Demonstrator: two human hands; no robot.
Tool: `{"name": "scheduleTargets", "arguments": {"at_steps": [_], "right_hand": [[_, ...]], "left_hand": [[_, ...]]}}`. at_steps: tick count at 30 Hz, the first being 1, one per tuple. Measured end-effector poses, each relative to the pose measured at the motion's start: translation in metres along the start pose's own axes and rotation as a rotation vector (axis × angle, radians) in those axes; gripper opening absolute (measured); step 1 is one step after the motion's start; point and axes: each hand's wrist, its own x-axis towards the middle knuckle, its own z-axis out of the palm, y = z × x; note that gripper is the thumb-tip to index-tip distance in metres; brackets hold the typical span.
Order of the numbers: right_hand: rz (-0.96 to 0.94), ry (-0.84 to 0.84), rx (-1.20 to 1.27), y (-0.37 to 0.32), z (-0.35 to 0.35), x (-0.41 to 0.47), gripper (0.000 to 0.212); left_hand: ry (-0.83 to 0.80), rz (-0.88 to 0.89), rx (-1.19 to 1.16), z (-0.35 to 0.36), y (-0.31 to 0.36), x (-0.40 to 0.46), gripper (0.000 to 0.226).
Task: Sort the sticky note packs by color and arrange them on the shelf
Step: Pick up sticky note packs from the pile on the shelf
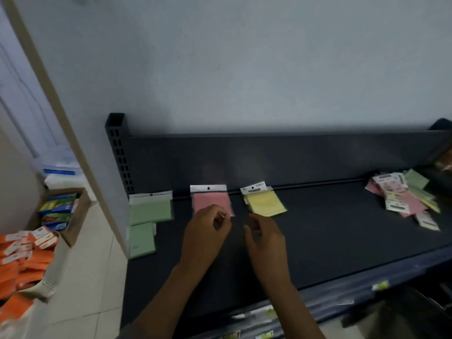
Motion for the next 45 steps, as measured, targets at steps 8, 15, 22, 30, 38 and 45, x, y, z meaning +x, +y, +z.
{"name": "scheduleTargets", "arguments": {"at_steps": [8, 15, 22, 30, 38, 45], "right_hand": [[0.000, 0.054, 0.009, 0.072, -0.076, 0.009, 0.025], [0.085, 0.177, -0.065, 0.150, -0.173, 0.001, 0.034], [0.136, 0.342, -0.083, 0.208, -0.272, -0.017, 0.015], [0.275, 0.336, -0.097, 0.272, -0.339, -0.031, 0.012], [0.326, 0.371, -0.064, 0.306, -0.362, -0.012, 0.013], [0.276, 0.376, -0.172, 0.337, -0.380, 0.015, 0.017]], "left_hand": [[-0.059, 0.121, -0.035, 0.093, 0.079, 0.005, 0.010], [-0.217, 0.224, -0.054, 0.199, 0.162, -0.016, 0.014], [-0.365, 0.313, -0.132, 0.298, 0.249, -0.043, 0.014], [-0.467, 0.363, -0.100, 0.366, 0.308, -0.064, 0.010], [-0.525, 0.383, -0.074, 0.409, 0.335, -0.049, 0.005], [-0.643, 0.351, -0.123, 0.462, 0.350, -0.027, 0.010]]}}
